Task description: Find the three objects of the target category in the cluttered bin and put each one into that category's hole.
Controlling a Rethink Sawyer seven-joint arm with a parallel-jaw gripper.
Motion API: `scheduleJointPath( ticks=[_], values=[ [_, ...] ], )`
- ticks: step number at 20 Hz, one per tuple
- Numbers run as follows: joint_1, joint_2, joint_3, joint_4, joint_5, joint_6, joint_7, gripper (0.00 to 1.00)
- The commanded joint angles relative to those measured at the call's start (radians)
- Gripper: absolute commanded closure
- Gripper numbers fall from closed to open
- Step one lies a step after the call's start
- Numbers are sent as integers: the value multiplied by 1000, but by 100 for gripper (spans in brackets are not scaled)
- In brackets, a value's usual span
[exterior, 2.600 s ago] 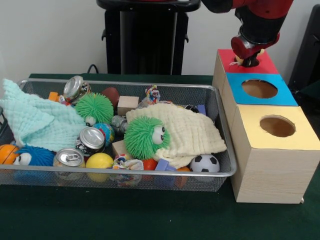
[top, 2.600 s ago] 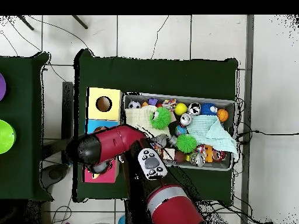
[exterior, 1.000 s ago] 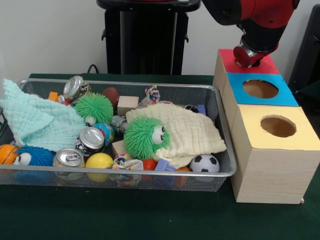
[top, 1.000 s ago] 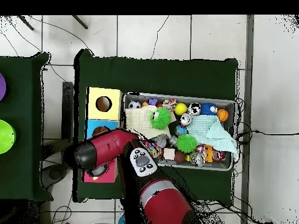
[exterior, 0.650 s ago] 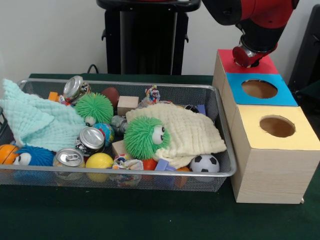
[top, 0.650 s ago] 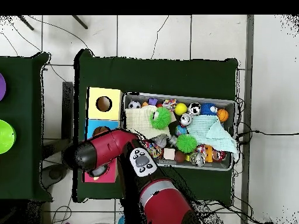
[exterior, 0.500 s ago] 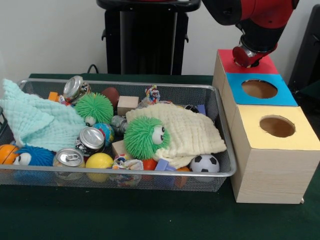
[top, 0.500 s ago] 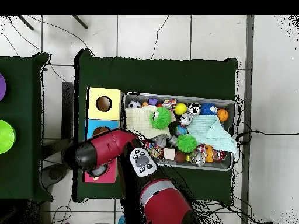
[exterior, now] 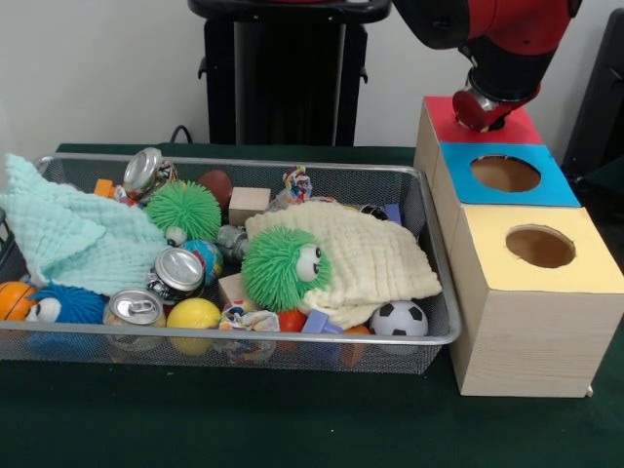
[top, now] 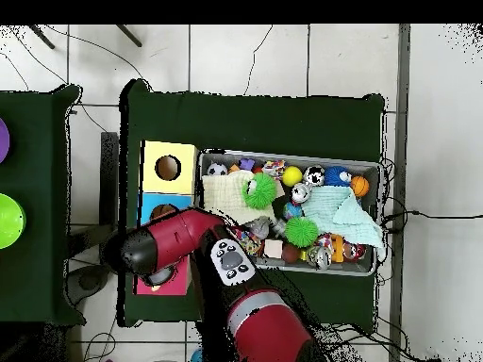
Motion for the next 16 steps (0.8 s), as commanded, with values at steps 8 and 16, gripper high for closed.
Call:
scheduleJointPath(
  ticks=[8,16],
  values=[
    [-85,-62,28,-79,-8,59,-40,0],
    [-118,-124,65,-31,10,98,-56,0]
  ],
)
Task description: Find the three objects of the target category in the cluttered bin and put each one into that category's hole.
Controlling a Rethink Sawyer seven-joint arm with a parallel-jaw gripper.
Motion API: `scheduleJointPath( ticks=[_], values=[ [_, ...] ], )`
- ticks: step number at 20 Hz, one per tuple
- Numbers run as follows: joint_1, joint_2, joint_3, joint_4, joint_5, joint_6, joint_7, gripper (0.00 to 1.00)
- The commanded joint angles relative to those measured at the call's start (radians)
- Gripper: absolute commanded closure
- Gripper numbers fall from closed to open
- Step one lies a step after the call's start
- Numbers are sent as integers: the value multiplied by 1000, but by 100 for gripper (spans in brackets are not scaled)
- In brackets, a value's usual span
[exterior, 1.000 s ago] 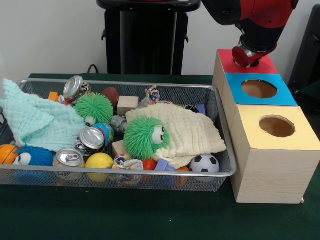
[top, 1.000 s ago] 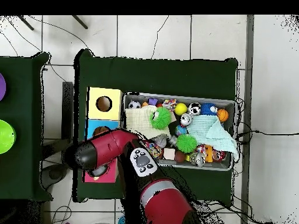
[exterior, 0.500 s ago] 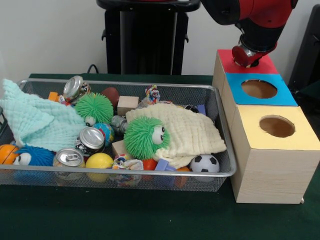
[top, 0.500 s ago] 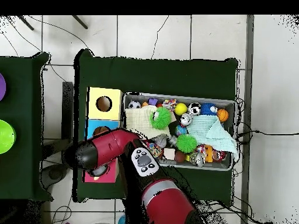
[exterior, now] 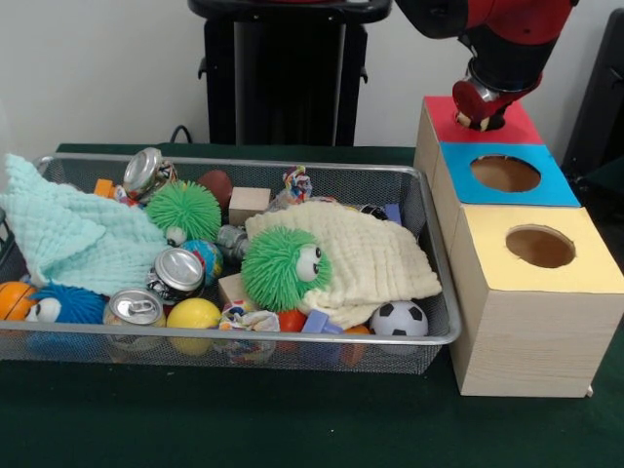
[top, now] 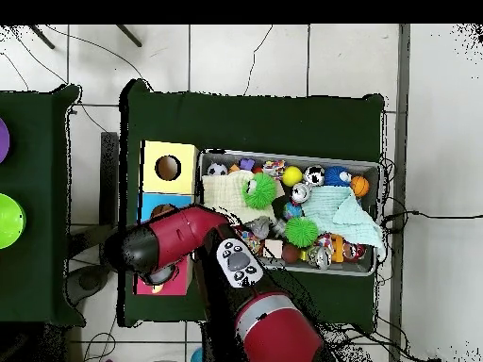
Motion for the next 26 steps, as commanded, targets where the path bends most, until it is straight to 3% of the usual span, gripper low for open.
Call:
scheduleJointPath(
  ticks=[1,9,26],
  values=[
    [-83,-91,32,-45,5,66,-56,0],
    [-93,-117,54,-44,8,119,-56,0],
    [-89,-95,52,-57,-3,79,-24,0]
  ],
)
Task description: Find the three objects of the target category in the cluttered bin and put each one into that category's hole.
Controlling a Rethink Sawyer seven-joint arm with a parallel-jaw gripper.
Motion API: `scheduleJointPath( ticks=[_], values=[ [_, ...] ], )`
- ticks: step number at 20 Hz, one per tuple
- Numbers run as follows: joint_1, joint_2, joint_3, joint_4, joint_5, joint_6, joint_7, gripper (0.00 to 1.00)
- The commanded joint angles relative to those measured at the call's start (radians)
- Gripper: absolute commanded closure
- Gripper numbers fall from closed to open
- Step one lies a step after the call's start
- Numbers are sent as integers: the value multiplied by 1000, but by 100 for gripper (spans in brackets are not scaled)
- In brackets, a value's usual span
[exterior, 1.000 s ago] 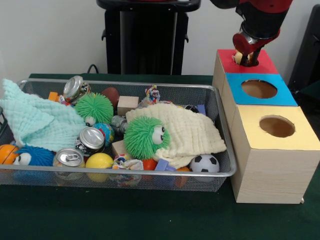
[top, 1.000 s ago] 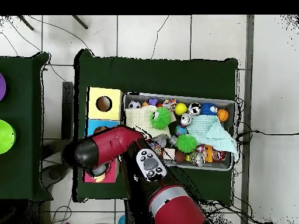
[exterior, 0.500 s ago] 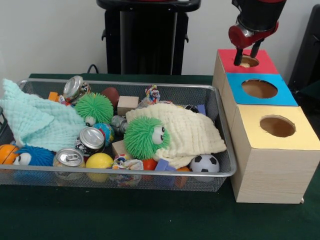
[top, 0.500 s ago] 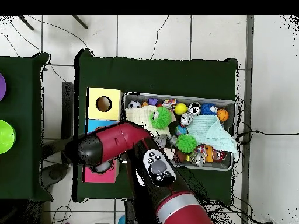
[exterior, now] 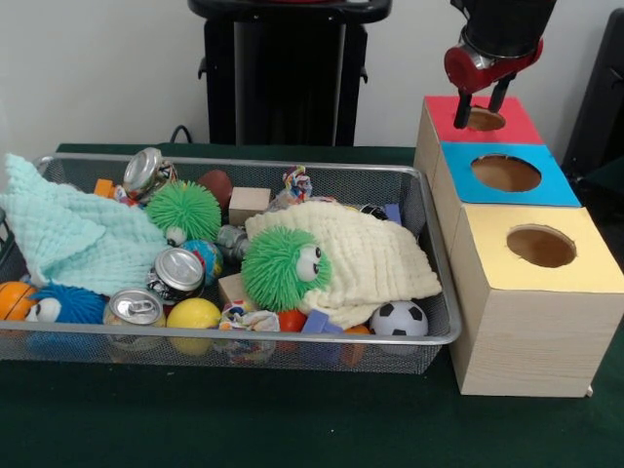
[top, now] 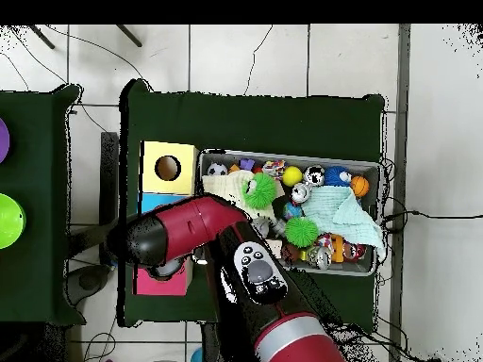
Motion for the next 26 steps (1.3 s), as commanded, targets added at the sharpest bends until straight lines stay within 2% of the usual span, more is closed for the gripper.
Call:
scheduleJointPath(
  ticks=[1,7,14,18,26],
  values=[
    [-29,9,17,-56,-21,21,-26,0],
    [-27,-21,-28,-86,-93,52,-44,0],
    [-15,-23,-67,-114,-184,30,-33,0],
    [-55,-28,-54,-101,-205,-2,-63,0],
    [-155,-38,-8,-90,-230,-4,-153,0]
  ],
)
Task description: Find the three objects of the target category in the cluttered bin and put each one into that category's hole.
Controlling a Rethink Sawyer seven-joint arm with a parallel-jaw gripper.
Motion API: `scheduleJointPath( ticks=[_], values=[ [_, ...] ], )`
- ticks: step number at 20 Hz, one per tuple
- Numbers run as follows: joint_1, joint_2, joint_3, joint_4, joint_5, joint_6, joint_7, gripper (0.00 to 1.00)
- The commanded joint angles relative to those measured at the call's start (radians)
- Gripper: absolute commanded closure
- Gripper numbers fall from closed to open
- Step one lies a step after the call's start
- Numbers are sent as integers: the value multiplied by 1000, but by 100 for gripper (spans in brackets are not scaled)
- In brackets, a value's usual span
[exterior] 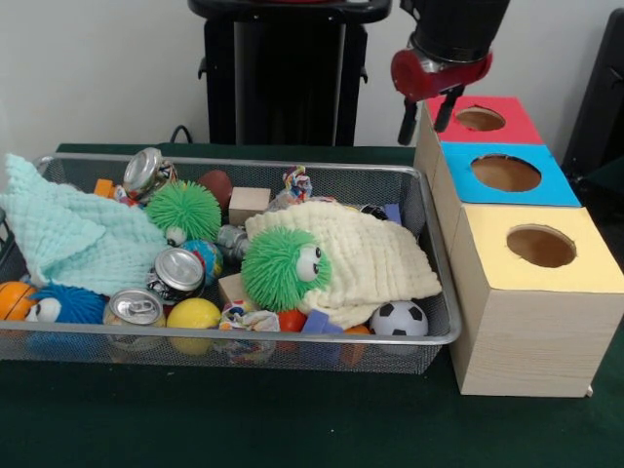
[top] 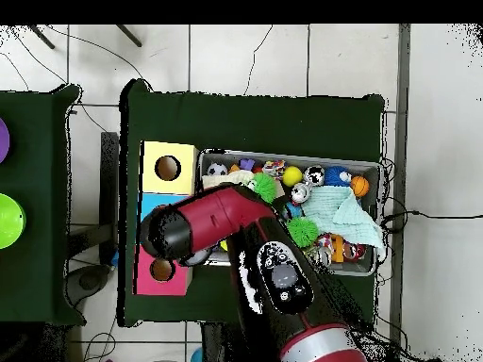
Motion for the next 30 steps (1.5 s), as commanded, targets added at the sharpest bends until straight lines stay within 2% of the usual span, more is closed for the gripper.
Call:
scheduleJointPath(
  ticks=[1,6,13,18,25,30],
  values=[
    [-106,-7,20,-42,-67,0,-166,0],
    [-155,1,48,-62,-83,24,-211,0],
    [-163,75,58,-108,-114,-39,-145,0],
    [-119,122,40,-154,-129,-89,-46,0],
    [-59,196,-6,-228,-182,-125,26,0],
    [-31,198,-29,-246,-209,-115,8,0]
  ],
)
